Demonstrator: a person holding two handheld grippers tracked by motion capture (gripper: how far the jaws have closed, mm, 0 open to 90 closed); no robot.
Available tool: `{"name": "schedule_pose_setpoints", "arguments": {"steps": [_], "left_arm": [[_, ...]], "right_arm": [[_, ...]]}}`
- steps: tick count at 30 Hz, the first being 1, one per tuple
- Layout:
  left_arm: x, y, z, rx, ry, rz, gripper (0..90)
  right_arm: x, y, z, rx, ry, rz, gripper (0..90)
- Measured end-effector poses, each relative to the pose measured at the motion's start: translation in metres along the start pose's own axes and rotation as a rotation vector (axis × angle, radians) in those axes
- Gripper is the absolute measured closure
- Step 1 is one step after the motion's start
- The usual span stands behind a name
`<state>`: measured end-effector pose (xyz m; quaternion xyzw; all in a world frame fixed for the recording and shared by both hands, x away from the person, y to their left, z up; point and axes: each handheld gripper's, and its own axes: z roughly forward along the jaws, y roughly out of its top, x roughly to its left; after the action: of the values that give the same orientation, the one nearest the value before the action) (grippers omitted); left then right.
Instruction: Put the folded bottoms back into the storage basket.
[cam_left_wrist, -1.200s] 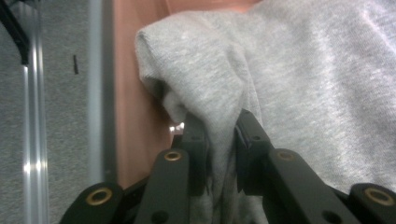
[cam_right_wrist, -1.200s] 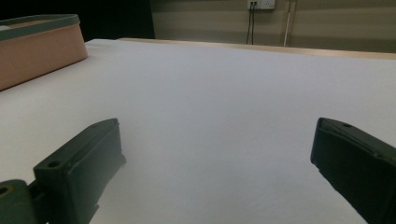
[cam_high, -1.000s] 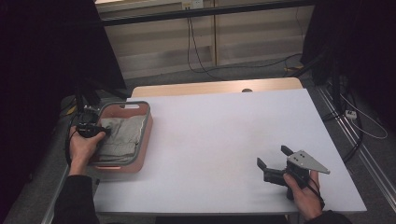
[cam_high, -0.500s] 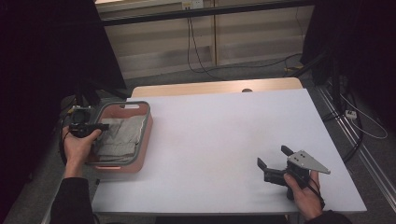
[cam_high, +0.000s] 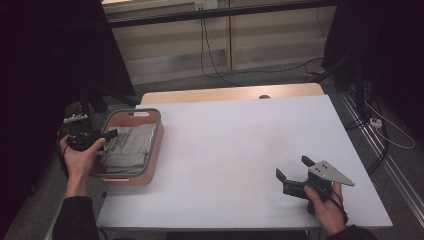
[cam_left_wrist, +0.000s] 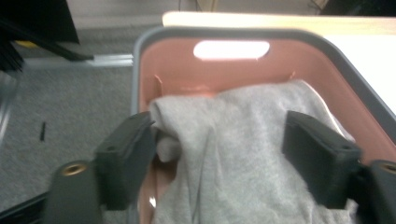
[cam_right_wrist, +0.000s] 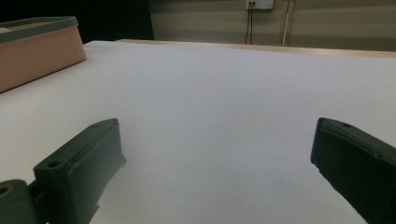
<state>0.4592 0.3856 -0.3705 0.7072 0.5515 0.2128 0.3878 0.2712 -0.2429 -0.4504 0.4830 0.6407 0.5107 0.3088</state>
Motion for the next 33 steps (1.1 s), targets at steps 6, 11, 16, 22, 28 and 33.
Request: {"name": "schedule_pose_setpoints", "arguments": {"steps": [6,11,16,22,28,33], "left_arm": [[-0.006,-0.002,-0.005,-0.045,-0.012,0.031,8.5],[-0.008,-0.004,-0.011,-0.063,-0.042,0.046,5.0],[-0.011,-0.008,-0.021,-0.101,-0.077,0.063,5.1],[-0.018,-0.011,-0.029,-0.123,-0.121,0.105,4.8],[-0.026,-0.012,-0.039,-0.127,-0.105,0.145,4.5],[-0.033,-0.018,-0.044,-0.121,-0.091,0.159,4.7]], "right_arm": [[0.000,0.000,0.001,0.002,-0.002,-0.006,2.0],[0.000,0.000,0.001,0.002,-0.005,-0.005,2.0],[0.000,0.000,0.001,0.001,-0.005,-0.008,2.0],[0.001,0.000,0.002,0.002,-0.003,-0.009,2.0],[0.001,0.001,0.002,0.003,-0.004,-0.009,2.0],[0.002,0.001,0.002,-0.001,-0.006,-0.006,2.0]]}}
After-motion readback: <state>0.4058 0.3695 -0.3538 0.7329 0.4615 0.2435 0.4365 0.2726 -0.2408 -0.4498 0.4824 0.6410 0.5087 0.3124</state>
